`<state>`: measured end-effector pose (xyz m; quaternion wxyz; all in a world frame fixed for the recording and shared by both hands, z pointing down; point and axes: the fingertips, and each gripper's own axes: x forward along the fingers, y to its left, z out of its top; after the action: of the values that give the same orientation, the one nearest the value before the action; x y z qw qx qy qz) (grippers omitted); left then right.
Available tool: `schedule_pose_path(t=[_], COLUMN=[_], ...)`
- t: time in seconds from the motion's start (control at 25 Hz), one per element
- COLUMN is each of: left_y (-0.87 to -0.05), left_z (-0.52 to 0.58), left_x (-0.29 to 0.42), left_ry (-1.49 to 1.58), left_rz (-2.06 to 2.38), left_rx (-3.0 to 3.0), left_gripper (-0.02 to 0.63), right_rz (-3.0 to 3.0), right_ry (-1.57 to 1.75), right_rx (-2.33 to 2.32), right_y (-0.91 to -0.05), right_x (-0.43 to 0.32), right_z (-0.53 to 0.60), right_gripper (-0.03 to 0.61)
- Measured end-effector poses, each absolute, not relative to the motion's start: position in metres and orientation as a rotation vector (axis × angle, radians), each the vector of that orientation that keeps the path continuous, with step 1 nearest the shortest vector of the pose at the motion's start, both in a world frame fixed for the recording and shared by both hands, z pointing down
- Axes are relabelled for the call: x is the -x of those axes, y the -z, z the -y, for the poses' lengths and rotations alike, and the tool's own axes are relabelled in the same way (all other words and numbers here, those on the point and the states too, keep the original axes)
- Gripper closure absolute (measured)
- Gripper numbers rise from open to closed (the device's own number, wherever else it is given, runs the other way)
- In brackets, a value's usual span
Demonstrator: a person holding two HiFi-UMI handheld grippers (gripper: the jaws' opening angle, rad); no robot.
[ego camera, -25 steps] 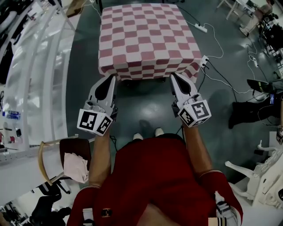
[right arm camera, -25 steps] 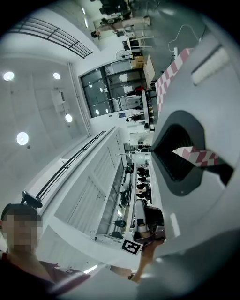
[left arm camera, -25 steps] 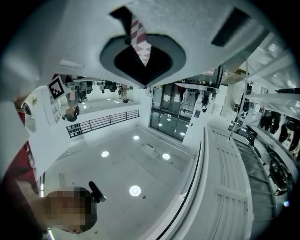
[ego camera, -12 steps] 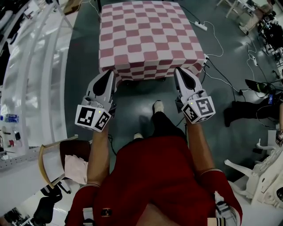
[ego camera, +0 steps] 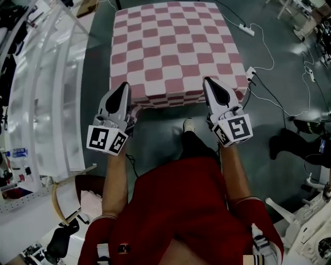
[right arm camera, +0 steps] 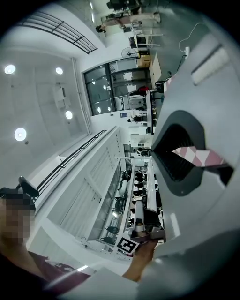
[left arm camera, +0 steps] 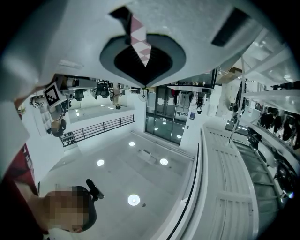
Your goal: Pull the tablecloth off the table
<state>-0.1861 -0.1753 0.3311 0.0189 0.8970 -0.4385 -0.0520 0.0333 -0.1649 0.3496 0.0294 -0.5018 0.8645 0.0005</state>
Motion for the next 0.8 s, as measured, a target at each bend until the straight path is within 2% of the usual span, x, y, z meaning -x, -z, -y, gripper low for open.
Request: schedule_pose_path(t=[0.4, 0.8], left_y=[-0.346, -0.378], left_z=[0.308, 0.386], left_x=[0.135, 0.125], left_ry=[0.08, -0.016], left_rz=[1.503, 1.563], left_rx=[-2.702, -2.619], left_gripper=[0.612, 0.612], right_rz=[-2.701, -2.754], right_ry=[0.12, 0.228], right_rx=[1.515, 1.518], right_y=[-0.38, -0.411], right_x=[-0.099, -0.11], right_z=[0.303, 0.383], right_gripper=[0.565, 0.564])
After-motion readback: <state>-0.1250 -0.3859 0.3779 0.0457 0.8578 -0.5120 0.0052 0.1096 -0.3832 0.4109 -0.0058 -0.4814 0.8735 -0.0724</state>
